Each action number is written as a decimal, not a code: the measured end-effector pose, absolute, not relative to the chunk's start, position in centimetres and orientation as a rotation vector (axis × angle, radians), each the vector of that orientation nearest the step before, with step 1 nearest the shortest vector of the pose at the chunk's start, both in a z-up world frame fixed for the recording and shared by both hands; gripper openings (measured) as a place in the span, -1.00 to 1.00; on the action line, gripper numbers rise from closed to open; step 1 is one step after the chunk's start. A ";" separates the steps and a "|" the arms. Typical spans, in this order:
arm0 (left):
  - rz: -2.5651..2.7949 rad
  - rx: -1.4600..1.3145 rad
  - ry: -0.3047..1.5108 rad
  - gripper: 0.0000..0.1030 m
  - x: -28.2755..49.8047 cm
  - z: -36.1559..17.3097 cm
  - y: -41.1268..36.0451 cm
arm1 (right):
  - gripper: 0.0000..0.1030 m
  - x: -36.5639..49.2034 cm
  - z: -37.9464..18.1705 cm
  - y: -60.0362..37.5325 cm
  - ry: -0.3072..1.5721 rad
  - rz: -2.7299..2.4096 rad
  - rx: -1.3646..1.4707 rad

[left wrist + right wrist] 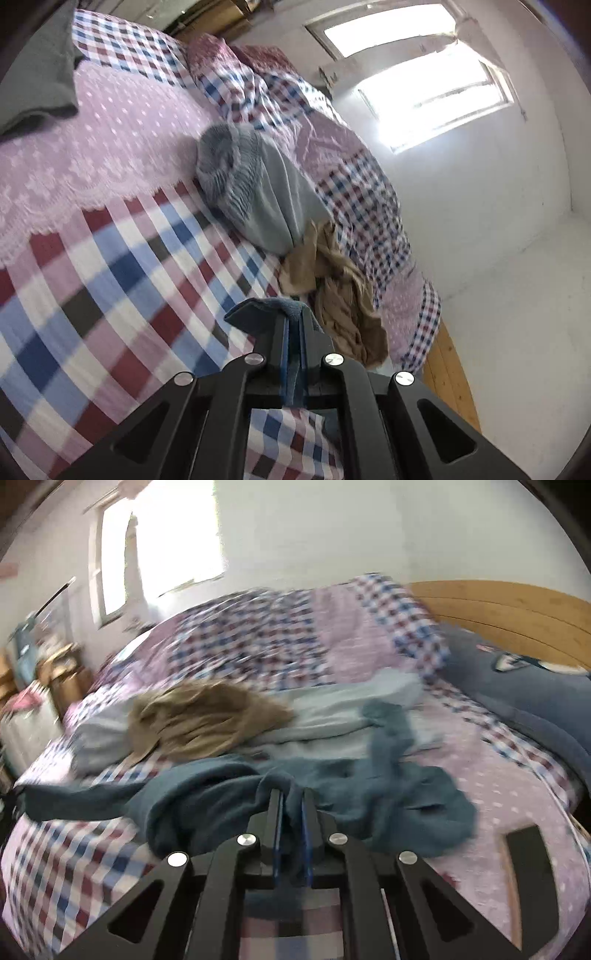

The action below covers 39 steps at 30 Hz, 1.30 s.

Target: Fold clothes

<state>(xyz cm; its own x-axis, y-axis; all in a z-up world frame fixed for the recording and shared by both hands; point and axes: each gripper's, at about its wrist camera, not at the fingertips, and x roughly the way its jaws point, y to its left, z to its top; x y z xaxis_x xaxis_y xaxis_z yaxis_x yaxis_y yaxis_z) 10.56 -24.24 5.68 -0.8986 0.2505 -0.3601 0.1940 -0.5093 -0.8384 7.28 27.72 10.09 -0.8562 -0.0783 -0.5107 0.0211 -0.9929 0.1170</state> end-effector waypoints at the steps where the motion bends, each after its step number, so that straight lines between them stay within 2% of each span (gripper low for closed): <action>1: 2.621 -0.683 -1.550 -0.95 10.7 5.8 -24.6 | -0.90 7.5 10.1 28.9 -0.195 -3.015 0.845; 3: 2.653 -0.655 -1.575 -0.95 11.2 6.0 -25.4 | -0.99 7.8 10.0 31.2 -0.256 -3.097 0.884; 9: 2.794 -0.562 -1.614 -0.95 12.6 7.4 -27.5 | -0.92 8.5 8.5 37.3 -0.577 -3.076 1.013; 12: 2.883 -0.547 -1.592 -0.95 12.9 7.9 -27.8 | -0.88 8.9 9.5 34.9 -0.427 -2.983 0.932; 13: 2.899 -0.548 -1.596 -0.95 13.0 7.8 -27.9 | -0.78 9.0 9.8 34.0 -0.380 -2.951 0.906; 14: 2.907 -0.581 -1.618 -0.95 12.9 7.4 -28.0 | -0.44 9.2 9.8 33.2 -0.356 -2.925 0.892; 16: 2.912 -0.646 -1.659 -0.94 12.6 6.6 -28.0 | 0.04 9.5 9.9 31.4 -0.308 -2.874 0.865; 20: 2.925 -0.805 -1.704 -0.88 12.2 5.0 -28.1 | 0.10 9.7 9.6 28.4 -0.249 -2.766 0.865; 21: 2.925 -0.829 -1.710 -0.81 12.2 4.7 -28.1 | 0.11 9.5 9.4 27.9 -0.237 -2.747 0.878; 22: 2.940 -0.833 -1.708 -0.55 12.4 4.7 -28.0 | 0.15 9.3 9.2 27.4 -0.224 -2.728 0.890; 23: 2.955 -0.837 -1.705 -0.17 12.6 4.7 -27.9 | 0.15 9.3 9.1 27.0 -0.210 -2.725 0.887; 24: 2.970 -0.841 -1.703 0.02 12.8 4.7 -27.8 | 0.15 9.3 9.1 26.7 -0.196 -2.721 0.885; 25: 2.985 -0.845 -1.700 0.30 13.1 4.8 -27.7 | 0.15 9.2 9.0 26.3 -0.182 -2.718 0.882; 26: 3.005 -0.841 -1.692 0.45 13.2 5.0 -27.7 | 0.15 9.1 9.1 26.0 -0.163 -2.725 0.869; 28: 3.048 -0.840 -1.657 0.52 13.4 5.5 -27.6 | 0.15 8.9 9.1 25.4 -0.116 -2.738 0.857; 35: 2.982 -0.870 -1.448 0.52 12.0 6.3 -24.6 | 0.10 7.6 8.2 23.3 0.022 -2.762 0.906; 36: 2.931 -0.881 -1.419 0.52 11.4 6.1 -23.8 | 0.03 7.4 8.0 23.1 0.026 -2.755 0.921; 38: 2.790 -0.899 -1.376 0.52 10.2 5.8 -22.4 | -0.53 7.2 7.7 22.5 0.011 -2.736 0.929; 39: 2.721 -0.906 -1.354 0.52 9.6 5.7 -21.6 | -0.58 7.3 7.8 22.0 0.019 -2.729 0.923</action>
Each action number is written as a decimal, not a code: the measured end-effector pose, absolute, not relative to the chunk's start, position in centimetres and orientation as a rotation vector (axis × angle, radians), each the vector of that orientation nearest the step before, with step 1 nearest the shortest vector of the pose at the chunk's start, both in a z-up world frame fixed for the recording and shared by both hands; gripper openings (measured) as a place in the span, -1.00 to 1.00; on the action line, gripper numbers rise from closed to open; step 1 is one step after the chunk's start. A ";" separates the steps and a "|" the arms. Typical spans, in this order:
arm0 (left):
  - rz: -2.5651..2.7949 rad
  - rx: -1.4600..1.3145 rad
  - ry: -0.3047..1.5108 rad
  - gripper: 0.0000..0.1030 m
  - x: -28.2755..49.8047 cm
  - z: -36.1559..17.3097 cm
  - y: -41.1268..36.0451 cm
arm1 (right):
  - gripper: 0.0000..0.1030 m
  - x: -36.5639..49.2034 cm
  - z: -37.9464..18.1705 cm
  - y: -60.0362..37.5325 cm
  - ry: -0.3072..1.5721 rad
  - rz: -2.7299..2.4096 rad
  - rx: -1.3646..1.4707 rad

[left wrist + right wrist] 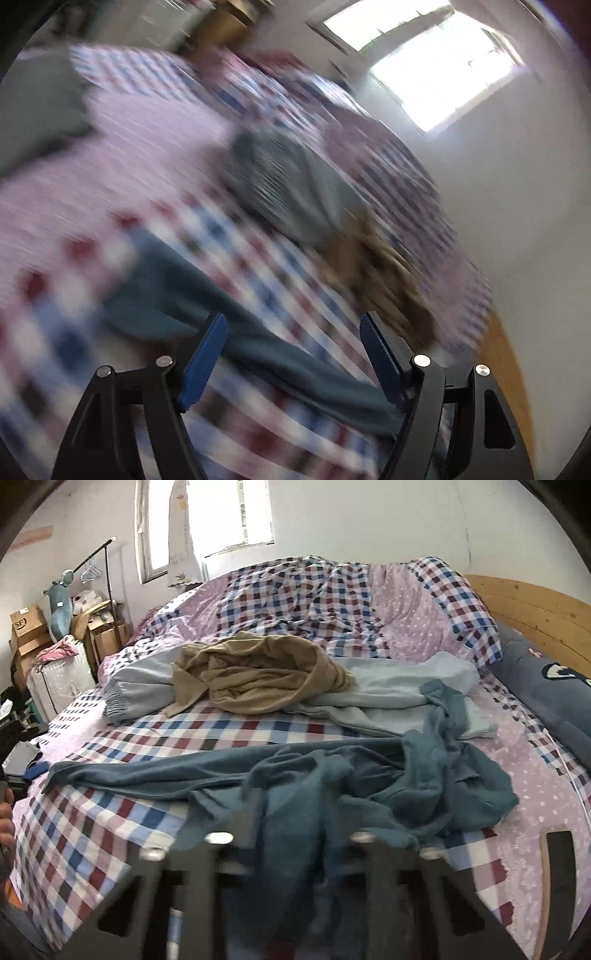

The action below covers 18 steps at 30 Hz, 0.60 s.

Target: Fold clothes

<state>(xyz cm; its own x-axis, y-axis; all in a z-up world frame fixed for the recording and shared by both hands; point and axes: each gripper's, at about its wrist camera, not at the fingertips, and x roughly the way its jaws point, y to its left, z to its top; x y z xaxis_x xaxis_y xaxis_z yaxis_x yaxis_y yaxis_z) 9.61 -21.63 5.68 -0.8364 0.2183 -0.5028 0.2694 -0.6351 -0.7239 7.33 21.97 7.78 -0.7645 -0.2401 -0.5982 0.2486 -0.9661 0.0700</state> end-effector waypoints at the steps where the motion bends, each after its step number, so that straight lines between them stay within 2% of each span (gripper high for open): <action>1: -2.717 0.933 1.352 0.52 9.2 5.6 -20.8 | -0.64 7.6 7.8 21.2 0.047 -2.720 0.906; 5: -2.877 1.114 1.401 0.52 7.7 5.4 -17.3 | -0.74 9.3 8.1 17.7 0.201 -2.701 0.802; 9: -2.955 1.264 1.366 0.52 6.9 5.2 -14.8 | -0.86 11.6 7.8 13.4 0.413 -2.620 0.694; 13: -2.995 1.362 1.370 0.52 6.5 4.8 -13.5 | -0.92 13.8 7.2 10.0 0.482 -2.488 0.638; 16: -3.047 1.393 1.381 0.52 6.7 5.0 -12.7 | -1.00 15.4 6.9 8.1 0.434 -2.299 0.623; 18: -3.094 1.411 1.364 0.52 6.7 5.3 -11.9 | -1.00 17.3 6.4 6.2 0.502 -2.216 0.596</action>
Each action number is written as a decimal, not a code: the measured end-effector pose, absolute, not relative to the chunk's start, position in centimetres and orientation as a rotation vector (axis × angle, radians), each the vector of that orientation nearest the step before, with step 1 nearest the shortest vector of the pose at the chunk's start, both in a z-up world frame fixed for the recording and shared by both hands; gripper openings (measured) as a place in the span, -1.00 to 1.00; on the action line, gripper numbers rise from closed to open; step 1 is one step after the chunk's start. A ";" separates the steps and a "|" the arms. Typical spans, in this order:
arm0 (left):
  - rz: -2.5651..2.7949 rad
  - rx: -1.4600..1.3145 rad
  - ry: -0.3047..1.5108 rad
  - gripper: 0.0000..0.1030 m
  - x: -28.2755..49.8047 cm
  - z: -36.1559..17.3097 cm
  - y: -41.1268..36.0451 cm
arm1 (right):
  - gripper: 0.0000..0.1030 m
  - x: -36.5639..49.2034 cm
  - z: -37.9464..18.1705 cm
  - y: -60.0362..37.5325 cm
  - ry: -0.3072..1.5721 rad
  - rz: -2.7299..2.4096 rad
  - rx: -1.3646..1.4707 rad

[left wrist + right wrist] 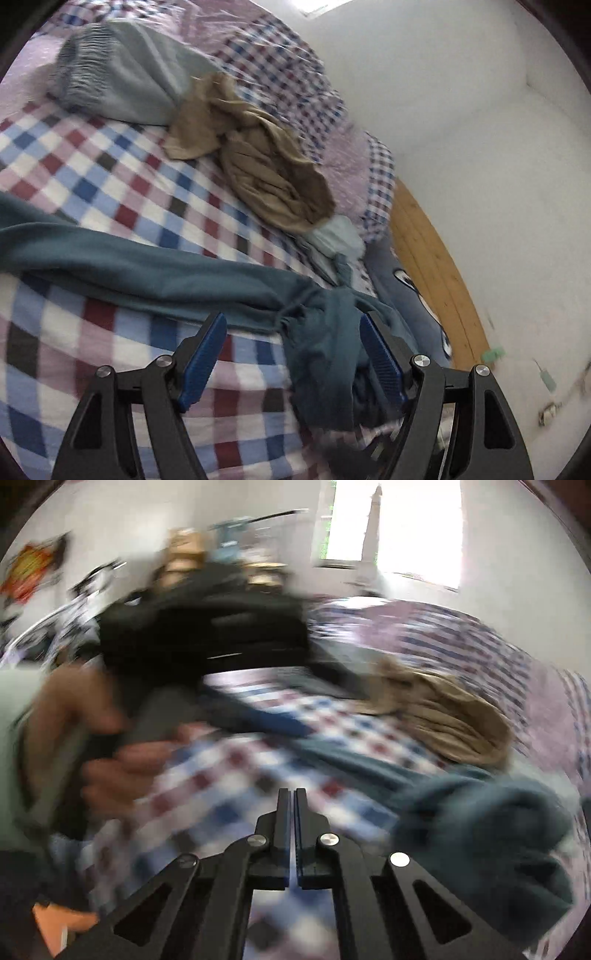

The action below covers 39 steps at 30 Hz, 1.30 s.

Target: Fold clothes

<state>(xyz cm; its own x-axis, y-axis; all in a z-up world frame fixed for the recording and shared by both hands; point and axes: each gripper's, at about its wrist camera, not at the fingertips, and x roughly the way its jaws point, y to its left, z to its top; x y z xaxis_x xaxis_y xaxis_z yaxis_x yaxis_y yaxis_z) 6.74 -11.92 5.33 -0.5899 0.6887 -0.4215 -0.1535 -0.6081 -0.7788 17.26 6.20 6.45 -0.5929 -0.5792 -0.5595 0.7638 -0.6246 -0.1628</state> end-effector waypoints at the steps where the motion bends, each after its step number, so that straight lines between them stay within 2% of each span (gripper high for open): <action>1: 2.201 -1.003 -0.956 0.52 6.8 5.5 -11.5 | -1.00 18.3 6.1 5.2 0.547 -2.177 0.576; 6: 2.223 -1.039 -0.913 0.52 6.7 5.3 -10.7 | -1.00 20.0 4.3 3.8 0.666 -2.134 0.570; 9: 2.250 -1.077 -0.929 0.52 6.4 4.7 -10.8 | -0.95 18.8 4.7 5.2 0.635 -2.208 0.578; 12: 2.238 -1.094 -0.968 0.51 6.0 4.0 -10.7 | -0.72 17.4 6.3 7.7 0.527 -2.330 0.558; 14: 2.229 -1.087 -0.977 0.51 5.9 3.8 -10.3 | -0.20 16.8 7.3 9.4 0.450 -2.405 0.532; 15: 2.225 -1.082 -0.965 0.51 5.9 3.9 -9.9 | -0.12 16.6 7.8 10.3 0.410 -2.439 0.516; 21: 2.170 -1.085 -0.855 0.52 5.7 4.0 -6.2 | -0.06 16.4 11.8 16.4 0.183 -2.638 0.423; 25: 2.112 -1.116 -0.759 0.49 5.7 3.6 -2.7 | 0.03 14.8 13.6 22.1 0.027 -2.753 0.460; 27: 2.098 -1.127 -0.711 0.31 6.0 3.3 -1.1 | 0.04 13.4 13.8 25.7 -0.099 -2.802 0.539; 29: 2.080 -1.137 -0.679 -0.11 6.4 3.0 0.3 | 0.04 12.2 13.5 29.1 -0.271 -2.813 0.618; 30: 2.071 -1.134 -0.674 -0.22 6.6 2.9 0.7 | 0.04 11.6 13.1 30.7 -0.378 -2.798 0.657; 31: 2.080 -1.119 -0.668 -0.29 6.8 3.0 1.0 | 0.04 11.0 12.4 32.4 -0.521 -2.751 0.708; 34: 2.127 -1.070 -0.643 -0.50 7.5 3.6 1.4 | 0.07 9.9 11.0 34.4 -0.731 -2.630 0.795; 36: 2.162 -1.046 -0.636 -0.57 7.7 4.0 1.3 | 0.07 9.7 10.7 34.1 -0.744 -2.574 0.804; 39: 2.226 -0.995 -0.632 -0.67 8.1 4.9 0.8 | 0.07 9.5 11.0 31.1 -0.583 -2.538 0.823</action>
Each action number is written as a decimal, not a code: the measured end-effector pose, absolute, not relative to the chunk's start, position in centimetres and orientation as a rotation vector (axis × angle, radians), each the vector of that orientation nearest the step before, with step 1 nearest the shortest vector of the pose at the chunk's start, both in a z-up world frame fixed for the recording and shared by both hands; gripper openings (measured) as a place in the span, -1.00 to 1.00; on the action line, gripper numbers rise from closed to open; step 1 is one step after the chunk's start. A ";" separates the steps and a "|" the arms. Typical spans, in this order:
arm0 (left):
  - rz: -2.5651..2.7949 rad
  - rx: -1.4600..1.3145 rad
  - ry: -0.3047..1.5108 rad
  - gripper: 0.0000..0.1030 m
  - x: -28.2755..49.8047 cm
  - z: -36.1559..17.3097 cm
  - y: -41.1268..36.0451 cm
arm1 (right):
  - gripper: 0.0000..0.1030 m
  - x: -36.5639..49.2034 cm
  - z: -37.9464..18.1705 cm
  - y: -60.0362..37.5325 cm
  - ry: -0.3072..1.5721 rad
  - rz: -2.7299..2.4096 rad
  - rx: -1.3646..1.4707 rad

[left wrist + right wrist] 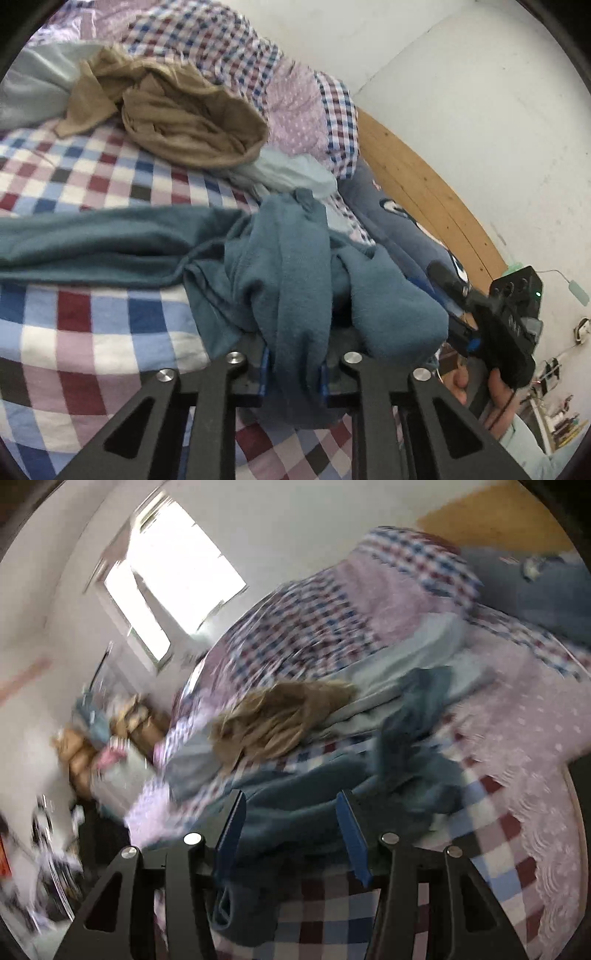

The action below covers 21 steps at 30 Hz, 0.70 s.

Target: Fold clothes

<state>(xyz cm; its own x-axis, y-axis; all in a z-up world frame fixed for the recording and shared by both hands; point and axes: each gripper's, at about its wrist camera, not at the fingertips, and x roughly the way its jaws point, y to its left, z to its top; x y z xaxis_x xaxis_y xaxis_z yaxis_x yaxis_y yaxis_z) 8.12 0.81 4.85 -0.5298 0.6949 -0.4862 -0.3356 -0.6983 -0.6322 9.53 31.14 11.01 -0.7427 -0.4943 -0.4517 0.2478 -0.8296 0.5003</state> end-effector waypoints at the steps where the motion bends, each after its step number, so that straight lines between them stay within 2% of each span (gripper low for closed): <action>1: 2.249 -0.969 -0.637 -0.70 8.2 5.3 0.5 | 0.07 9.7 11.0 30.0 -0.511 -2.538 0.826; 6: 2.334 -0.857 -0.711 -0.77 7.9 7.7 -2.0 | 0.07 10.2 10.7 27.6 -0.402 -2.535 0.813; 12: 2.521 -0.596 -0.796 -0.79 9.4 12.2 -8.0 | 0.07 9.9 10.6 27.6 -0.414 -2.558 0.808; 16: 2.833 -0.459 -0.845 -0.79 10.9 13.8 -13.2 | 0.07 9.8 10.3 27.0 -0.386 -2.556 0.830; 18: 3.001 -0.558 -0.817 -0.77 10.1 13.0 -15.2 | 0.07 9.7 10.1 26.5 -0.364 -2.554 0.846; 21: 3.067 -0.894 -0.951 -0.75 8.3 10.3 -17.6 | 0.07 9.4 9.5 25.6 -0.331 -2.545 0.879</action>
<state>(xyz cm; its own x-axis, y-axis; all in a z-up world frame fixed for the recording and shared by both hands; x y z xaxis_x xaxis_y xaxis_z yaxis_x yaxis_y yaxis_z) 8.29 -17.65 10.29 -0.8390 -0.0238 -0.5436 0.3273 -0.8202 -0.4692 9.39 25.59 9.46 -0.7087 -0.4658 -0.5299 0.3145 -0.8809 0.3537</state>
